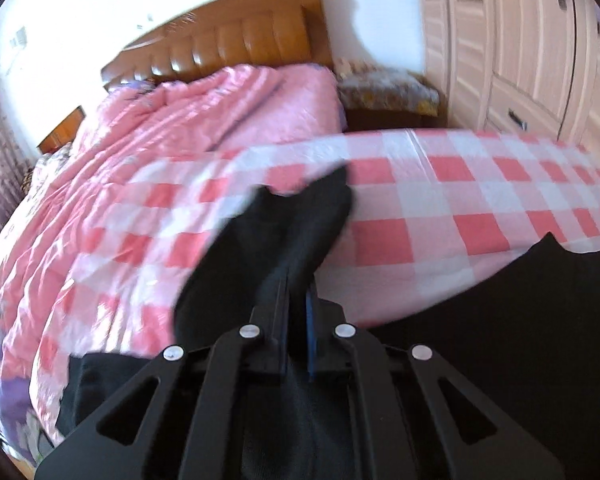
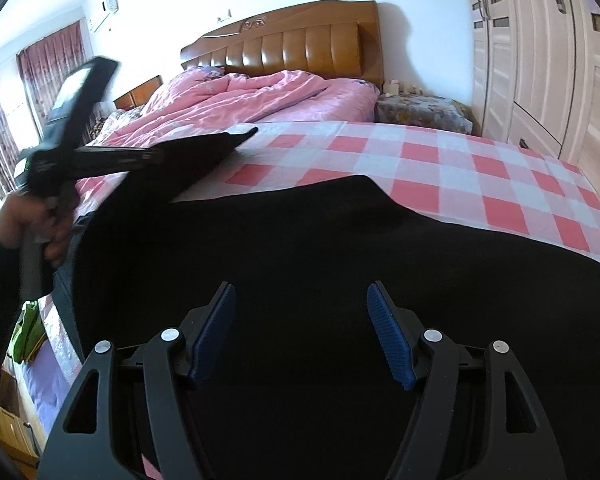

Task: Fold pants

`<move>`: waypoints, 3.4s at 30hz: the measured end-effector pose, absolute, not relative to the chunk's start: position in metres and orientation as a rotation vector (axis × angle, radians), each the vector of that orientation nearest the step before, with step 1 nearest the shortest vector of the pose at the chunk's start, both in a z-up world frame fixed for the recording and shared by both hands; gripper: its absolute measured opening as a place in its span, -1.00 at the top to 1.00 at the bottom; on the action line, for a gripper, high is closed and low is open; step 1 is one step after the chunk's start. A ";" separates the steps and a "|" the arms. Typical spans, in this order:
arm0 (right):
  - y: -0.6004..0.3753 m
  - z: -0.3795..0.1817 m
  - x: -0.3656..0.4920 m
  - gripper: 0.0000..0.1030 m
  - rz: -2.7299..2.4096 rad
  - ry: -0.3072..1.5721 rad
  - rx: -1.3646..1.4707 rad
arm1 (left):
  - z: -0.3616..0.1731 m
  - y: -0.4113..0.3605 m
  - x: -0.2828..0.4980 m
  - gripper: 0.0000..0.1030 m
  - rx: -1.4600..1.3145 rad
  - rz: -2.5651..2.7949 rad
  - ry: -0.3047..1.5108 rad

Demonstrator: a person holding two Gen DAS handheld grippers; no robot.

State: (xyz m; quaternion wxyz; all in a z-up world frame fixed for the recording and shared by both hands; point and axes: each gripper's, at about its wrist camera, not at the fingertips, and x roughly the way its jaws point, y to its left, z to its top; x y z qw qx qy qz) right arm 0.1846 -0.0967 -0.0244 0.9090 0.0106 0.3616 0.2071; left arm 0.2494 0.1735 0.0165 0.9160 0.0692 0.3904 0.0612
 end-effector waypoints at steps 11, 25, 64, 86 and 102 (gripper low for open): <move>-0.057 -0.032 0.179 -0.31 0.469 0.761 -0.030 | -0.011 0.304 0.091 0.88 -0.077 0.292 0.793; -0.020 -0.046 0.170 -0.31 0.542 0.810 -0.153 | -0.055 0.348 0.063 0.02 -0.247 0.308 0.819; 0.098 -0.026 0.081 0.87 0.939 0.605 -0.523 | 0.011 0.328 0.068 0.84 -0.145 0.271 0.733; 0.058 -0.015 0.112 -0.55 0.905 0.677 -0.246 | -0.052 0.230 0.102 -0.81 0.508 0.244 0.818; 0.022 -0.017 0.128 -0.55 0.815 0.689 -0.135 | -0.012 0.431 0.060 0.77 -0.636 0.136 0.577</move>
